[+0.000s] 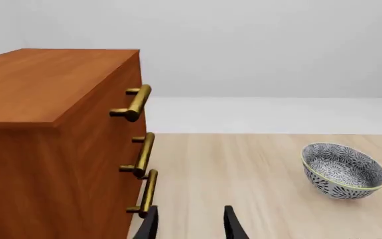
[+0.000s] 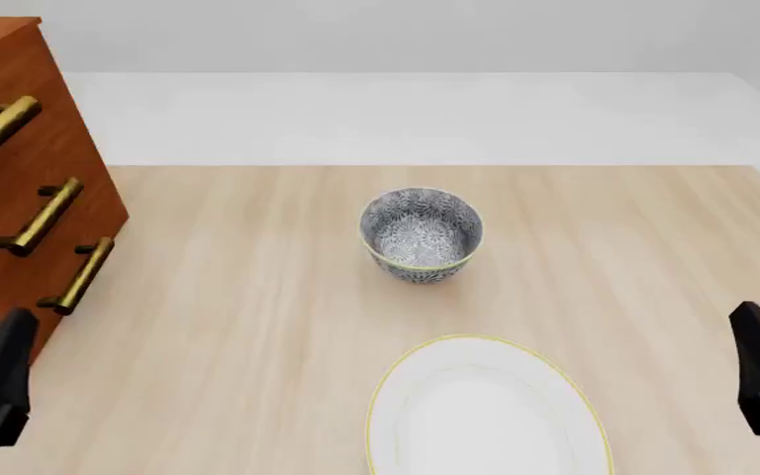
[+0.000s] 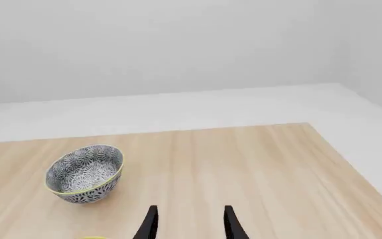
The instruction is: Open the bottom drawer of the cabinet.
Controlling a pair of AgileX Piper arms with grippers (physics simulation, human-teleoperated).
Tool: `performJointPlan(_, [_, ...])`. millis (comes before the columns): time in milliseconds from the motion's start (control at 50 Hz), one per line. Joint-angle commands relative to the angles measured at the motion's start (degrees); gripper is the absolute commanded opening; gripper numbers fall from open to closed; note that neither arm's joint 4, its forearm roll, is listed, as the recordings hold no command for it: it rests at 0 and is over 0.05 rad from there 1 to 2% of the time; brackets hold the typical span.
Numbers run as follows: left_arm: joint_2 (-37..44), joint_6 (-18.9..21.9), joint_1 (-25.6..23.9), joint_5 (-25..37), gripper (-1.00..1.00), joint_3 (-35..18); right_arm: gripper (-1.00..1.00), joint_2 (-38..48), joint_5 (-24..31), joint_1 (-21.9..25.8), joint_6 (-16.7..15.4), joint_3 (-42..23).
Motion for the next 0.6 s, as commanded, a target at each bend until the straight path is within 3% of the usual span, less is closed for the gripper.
performJointPlan(20, [-1.3,1.7,-0.7,-1.6,1.00,1.5,1.00,-2.8,-3.1,2.3,-3.3,3.0])
performJointPlan(200, [-1.5,2.8,-1.2,-1.7,1.00,1.5,1.00,-2.7,-3.2,2.5,-3.7,3.0])
performJointPlan(460, [-1.6,8.4,-1.9,-1.6,1.00,1.5,1.00,-3.1,-3.0,3.0,-3.9,2.9])
performJointPlan(480, [-1.6,9.8,-2.6,-1.0,1.00,1.5,1.00,-3.1,-3.0,3.0,-3.9,2.9])
performJointPlan(500, [-1.6,14.0,-3.7,-1.3,1.00,1.5,1.00,-3.1,-3.1,3.0,-3.9,3.0])
performJointPlan(600, [-1.5,18.9,-3.6,-0.4,1.00,1.4,1.00,-3.1,-3.0,3.2,-3.9,2.8])
